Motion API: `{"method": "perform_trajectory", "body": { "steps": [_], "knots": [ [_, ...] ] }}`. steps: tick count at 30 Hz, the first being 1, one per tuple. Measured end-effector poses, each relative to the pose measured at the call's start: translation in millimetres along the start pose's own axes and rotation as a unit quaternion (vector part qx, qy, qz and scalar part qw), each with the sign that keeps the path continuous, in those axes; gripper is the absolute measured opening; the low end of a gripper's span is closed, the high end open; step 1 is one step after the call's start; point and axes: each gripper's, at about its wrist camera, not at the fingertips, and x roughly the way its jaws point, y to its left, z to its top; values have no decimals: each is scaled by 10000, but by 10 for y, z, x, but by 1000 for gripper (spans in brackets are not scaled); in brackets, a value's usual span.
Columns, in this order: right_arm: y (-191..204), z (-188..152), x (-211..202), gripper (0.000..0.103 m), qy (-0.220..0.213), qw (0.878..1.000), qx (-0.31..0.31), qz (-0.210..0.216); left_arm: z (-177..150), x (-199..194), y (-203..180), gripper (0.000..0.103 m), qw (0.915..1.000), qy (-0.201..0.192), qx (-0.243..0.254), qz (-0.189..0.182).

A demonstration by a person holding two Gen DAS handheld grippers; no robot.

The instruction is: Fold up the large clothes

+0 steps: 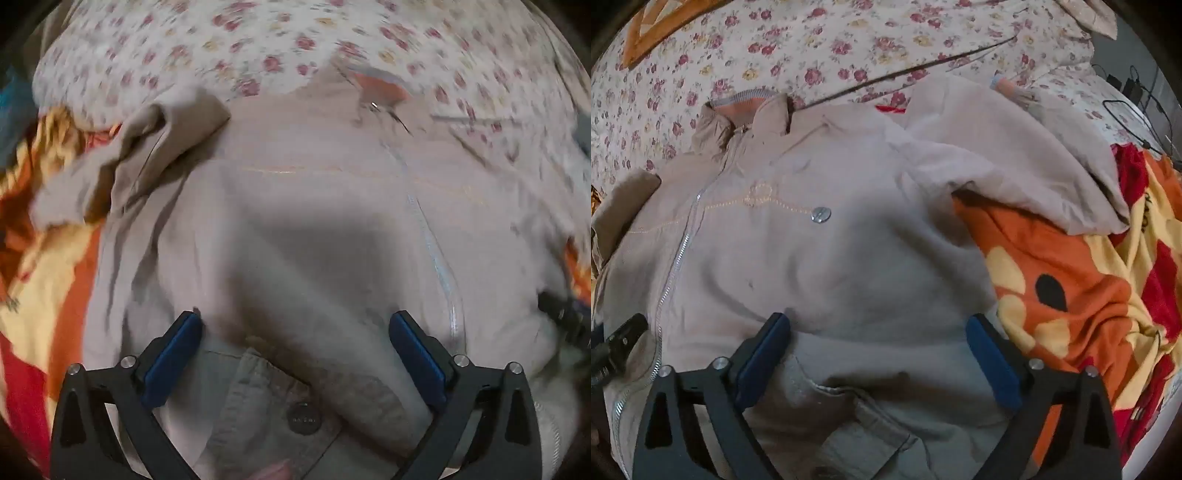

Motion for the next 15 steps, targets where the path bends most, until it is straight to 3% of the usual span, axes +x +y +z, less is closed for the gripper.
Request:
{"method": "perform_trajectory", "body": {
  "steps": [3,6,7,8,11,12,15],
  "knots": [
    [121,-3,40,103,-13,10000,-90,-33,-67,-10,97,99,9997,-46,-60,-253],
    [91,-98,76,103,-547,9985,53,-59,-109,-24,97,99,9993,-39,121,-341],
    [91,-70,83,103,-453,9990,21,-41,-140,-38,109,99,9992,-48,148,-360],
    [131,14,79,103,-72,10000,-47,-13,-179,-57,108,99,9992,-55,156,-369],
    [125,-8,114,103,-239,9997,-62,-87,-234,-95,97,99,9992,-81,167,-347],
    [100,-39,106,103,-559,9984,27,-96,-255,-111,88,99,9993,-89,175,-315],
    [35,-87,23,103,-405,9991,65,125,-380,-205,85,99,9995,-117,117,-260]
  ]
}}
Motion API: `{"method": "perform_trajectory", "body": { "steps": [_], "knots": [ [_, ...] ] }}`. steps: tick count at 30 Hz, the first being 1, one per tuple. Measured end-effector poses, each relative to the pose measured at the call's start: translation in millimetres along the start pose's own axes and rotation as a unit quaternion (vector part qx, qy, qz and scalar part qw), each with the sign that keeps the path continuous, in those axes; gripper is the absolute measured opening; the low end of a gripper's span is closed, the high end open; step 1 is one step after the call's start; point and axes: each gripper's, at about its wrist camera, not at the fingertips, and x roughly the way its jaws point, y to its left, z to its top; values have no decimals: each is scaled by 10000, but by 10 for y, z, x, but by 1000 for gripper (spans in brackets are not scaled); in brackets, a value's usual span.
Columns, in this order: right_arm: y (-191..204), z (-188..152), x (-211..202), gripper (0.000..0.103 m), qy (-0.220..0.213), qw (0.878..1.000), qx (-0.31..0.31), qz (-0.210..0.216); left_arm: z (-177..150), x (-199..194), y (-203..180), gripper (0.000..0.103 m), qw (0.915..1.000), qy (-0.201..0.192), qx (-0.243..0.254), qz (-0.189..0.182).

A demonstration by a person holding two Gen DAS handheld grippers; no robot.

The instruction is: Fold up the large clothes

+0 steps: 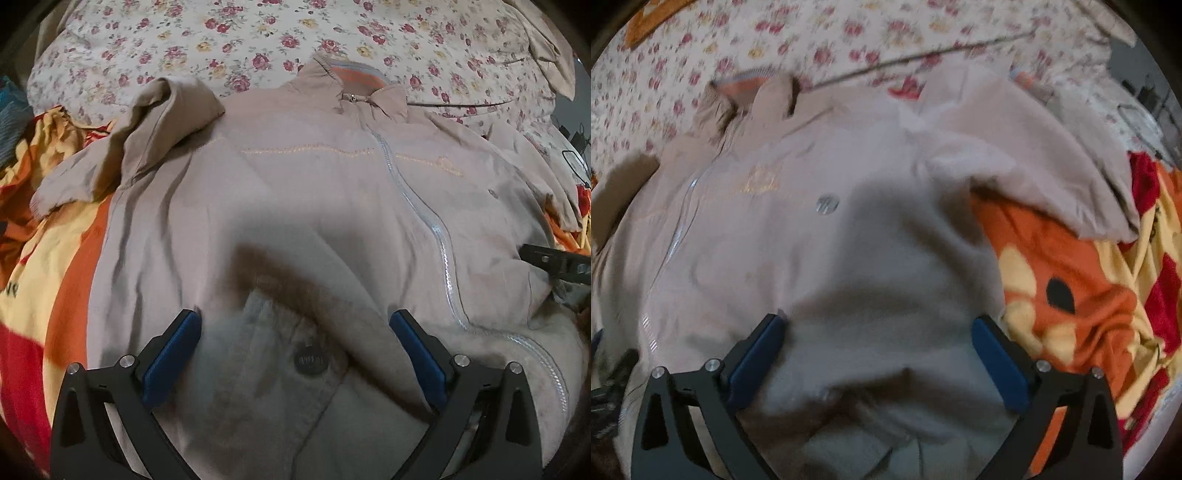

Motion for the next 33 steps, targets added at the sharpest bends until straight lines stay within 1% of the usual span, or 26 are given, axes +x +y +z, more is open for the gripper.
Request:
{"method": "perform_trajectory", "body": {
  "steps": [2,3,4,5,6,7,8,9,10,11,12,13,14,15,16,18,20,21,22,23,24,25,27,28,30,33],
  "knots": [
    [-41,-37,-224,96,130,9993,160,311,-53,-77,0,98,9999,-139,-30,87],
    [-17,-49,-365,92,116,9995,134,245,-67,-130,1,94,9996,-235,-63,106],
    [47,-77,-532,92,-80,9998,14,173,-80,-198,9,87,9994,-325,-113,62],
    [161,-148,-756,92,-413,9984,-207,316,-94,-272,19,86,9990,-412,-160,27],
    [263,-217,-864,95,-500,9969,-405,449,-110,-347,21,86,9986,-502,-187,-9],
    [388,-331,-952,95,-485,9944,-662,662,-149,-436,11,86,9980,-590,-192,-73],
    [487,-455,-1009,95,-466,9928,-818,745,-195,-503,-13,86,9977,-642,-176,-127],
    [566,-605,-1052,95,-479,9922,-940,659,-285,-580,-51,86,9972,-709,-114,-203],
    [662,-740,-1019,98,-415,9922,-1097,420,-366,-594,-96,86,9975,-676,-21,-188],
    [675,-885,-969,100,-322,9920,-1146,411,-416,-556,-127,86,9983,-553,45,-166],
    [739,-1008,-785,100,-14,9928,-1187,161,-508,-471,-168,86,9994,-289,110,-168],
    [724,-1115,-620,101,344,9933,-1099,116,-609,-380,-201,87,9998,-56,187,-79],
    [691,-1239,-461,102,736,9930,-925,39,-667,-416,-240,87,9992,-225,323,51],
    [712,-1315,-512,102,510,9945,-916,-15,-690,-442,-270,87,9989,-241,386,113],
    [767,-1382,-558,102,514,9935,-1008,-120,-698,-454,-267,87,9992,-184,350,60],
    [813,-1443,-594,102,575,9923,-1090,-83,-688,-479,-243,87,9993,-216,313,0],
    [785,-1432,-652,100,599,9928,-1030,118,-624,-539,-212,83,9994,-226,234,-110],
    [729,-1388,-720,95,540,9943,-860,324,-589,-594,-208,79,9993,-284,186,-161],
    [632,-1308,-811,94,485,9946,-744,545,-505,-663,-179,79,9989,-408,128,-200],
    [624,-1205,-931,94,221,9954,-730,582,-408,-743,-150,79,9979,-597,101,-242],
    [601,-1134,-1038,94,-26,9951,-816,558,-333,-803,-144,79,9969,-749,123,-224],
    [640,-1018,-1130,94,-363,9937,-981,391,-223,-825,-129,79,9963,-837,161,-143],
    [743,-802,-1194,94,-739,9894,-1236,169,-42,-820,-93,79,9958,-887,215,32],
    [778,-710,-1204,94,-831,9878,-1308,151,78,-788,-75,79,9956,-893,269,121],
    [839,-604,-1210,94,-973,9863,-1321,147,170,-744,-63,79,9946,-915,396,281],
    [728,-527,-1170,94,-1135,9857,-1246,93,259,-632,4,79,9944,-906,443,323]
  ]
}}
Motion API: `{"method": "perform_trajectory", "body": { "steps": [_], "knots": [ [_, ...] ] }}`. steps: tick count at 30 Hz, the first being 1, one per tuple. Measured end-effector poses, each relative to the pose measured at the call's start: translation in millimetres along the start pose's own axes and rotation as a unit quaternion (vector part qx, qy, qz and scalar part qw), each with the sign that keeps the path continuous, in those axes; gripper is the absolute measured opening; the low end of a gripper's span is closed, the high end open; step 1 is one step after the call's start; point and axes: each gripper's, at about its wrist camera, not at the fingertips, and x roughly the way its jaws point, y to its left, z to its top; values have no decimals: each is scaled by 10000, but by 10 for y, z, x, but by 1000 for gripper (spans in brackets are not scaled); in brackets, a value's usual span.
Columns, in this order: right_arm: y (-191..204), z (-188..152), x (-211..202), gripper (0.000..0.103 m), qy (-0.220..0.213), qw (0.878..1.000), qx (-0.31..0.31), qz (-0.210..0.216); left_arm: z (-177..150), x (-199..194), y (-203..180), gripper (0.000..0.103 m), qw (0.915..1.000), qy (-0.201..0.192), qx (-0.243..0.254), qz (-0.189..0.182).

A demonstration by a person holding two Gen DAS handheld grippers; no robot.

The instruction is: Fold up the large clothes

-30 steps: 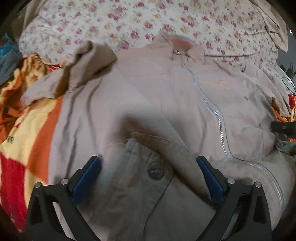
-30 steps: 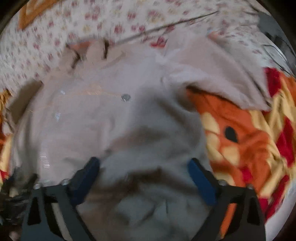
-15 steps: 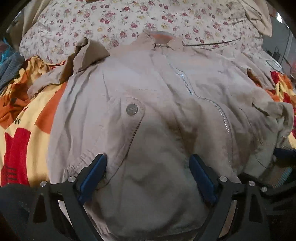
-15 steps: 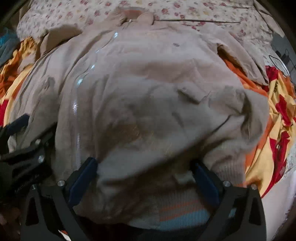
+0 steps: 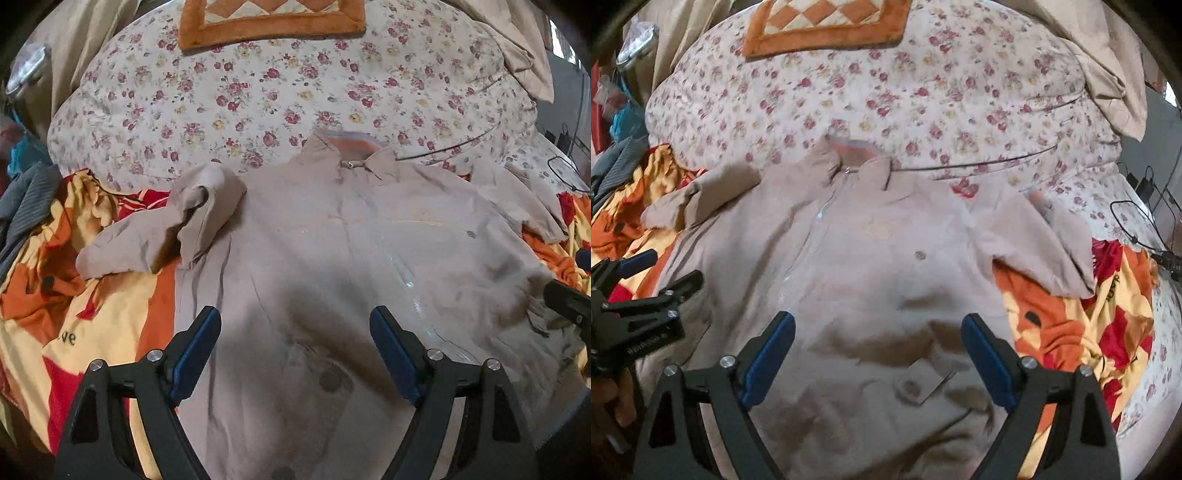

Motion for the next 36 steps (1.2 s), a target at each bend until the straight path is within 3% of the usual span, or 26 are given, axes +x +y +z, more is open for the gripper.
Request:
{"method": "perform_trajectory", "body": {
  "steps": [4,7,9,13,28,33,36],
  "knots": [
    [-286,-58,265,94,-96,9977,557,372,-65,189,90,79,9997,8,-63,230],
    [-443,-108,559,88,383,9915,1198,337,-125,323,89,79,9992,332,-241,-30],
    [-478,-100,575,88,327,9909,1293,199,-145,326,53,79,9993,315,-214,-19],
    [-394,-161,637,88,418,9923,1167,-12,-157,342,55,79,9992,331,-205,40],
    [-328,-177,620,88,305,9935,1096,-68,-122,337,28,79,9997,181,-115,150],
    [-317,-206,645,89,341,9923,1157,296,-126,327,55,79,9996,131,-202,138],
    [-303,-219,669,98,408,9918,1174,313,-122,307,78,79,9995,68,-310,59]
  ]
}}
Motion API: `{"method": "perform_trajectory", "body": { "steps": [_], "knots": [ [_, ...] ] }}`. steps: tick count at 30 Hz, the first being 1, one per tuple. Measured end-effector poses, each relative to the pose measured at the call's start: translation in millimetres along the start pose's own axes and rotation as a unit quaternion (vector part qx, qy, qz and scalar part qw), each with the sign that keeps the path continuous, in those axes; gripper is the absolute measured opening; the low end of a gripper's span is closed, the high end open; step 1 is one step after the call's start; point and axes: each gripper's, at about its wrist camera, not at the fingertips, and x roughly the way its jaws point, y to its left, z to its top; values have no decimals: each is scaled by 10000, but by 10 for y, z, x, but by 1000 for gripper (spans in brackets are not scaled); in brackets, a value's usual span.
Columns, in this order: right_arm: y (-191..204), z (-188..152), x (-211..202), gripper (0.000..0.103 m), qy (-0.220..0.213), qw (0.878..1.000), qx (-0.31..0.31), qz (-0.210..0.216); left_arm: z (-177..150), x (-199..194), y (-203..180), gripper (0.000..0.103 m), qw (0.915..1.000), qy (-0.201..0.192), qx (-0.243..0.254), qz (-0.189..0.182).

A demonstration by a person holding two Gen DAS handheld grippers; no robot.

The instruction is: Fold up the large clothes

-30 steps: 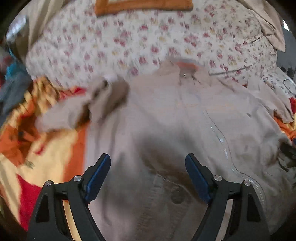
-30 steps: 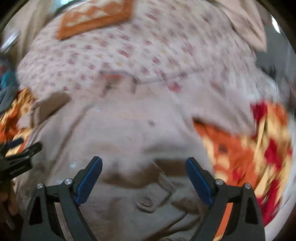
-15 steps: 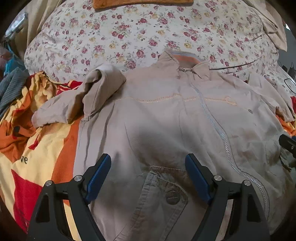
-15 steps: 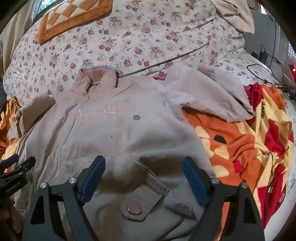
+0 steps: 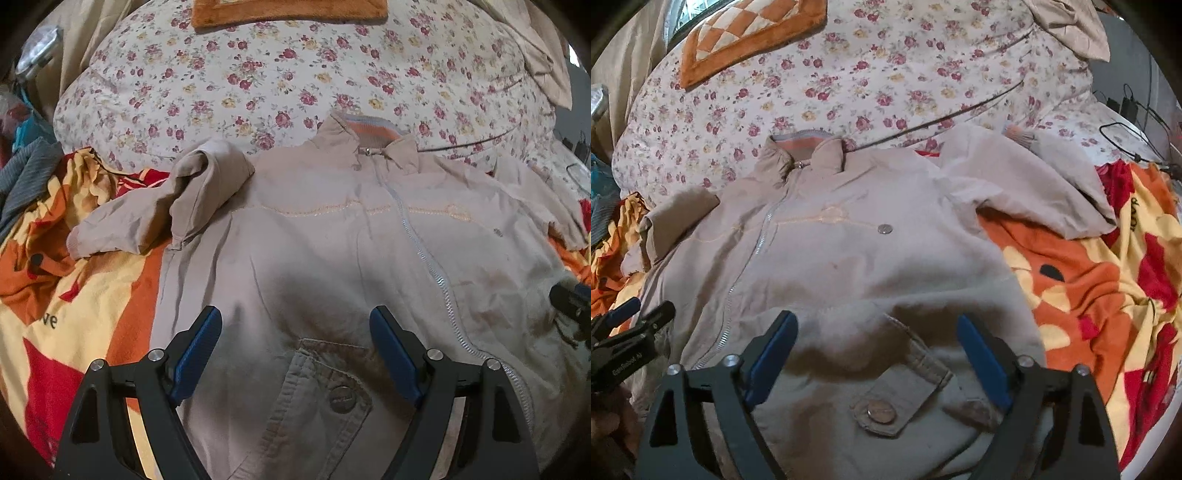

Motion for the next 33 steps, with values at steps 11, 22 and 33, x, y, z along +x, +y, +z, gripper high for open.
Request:
{"method": "perform_trajectory", "body": {
  "steps": [11,22,33],
  "knots": [
    [17,-24,-40,103,-113,9996,-46,-254,28,12,37,84,9995,160,-254,-126],
    [43,-41,-33,103,-103,9990,-130,-410,38,-33,57,94,9989,-87,-243,-400],
    [35,-8,-289,103,-636,9977,-107,-222,92,-187,-3,94,9986,-482,-60,-191]
  ]
}}
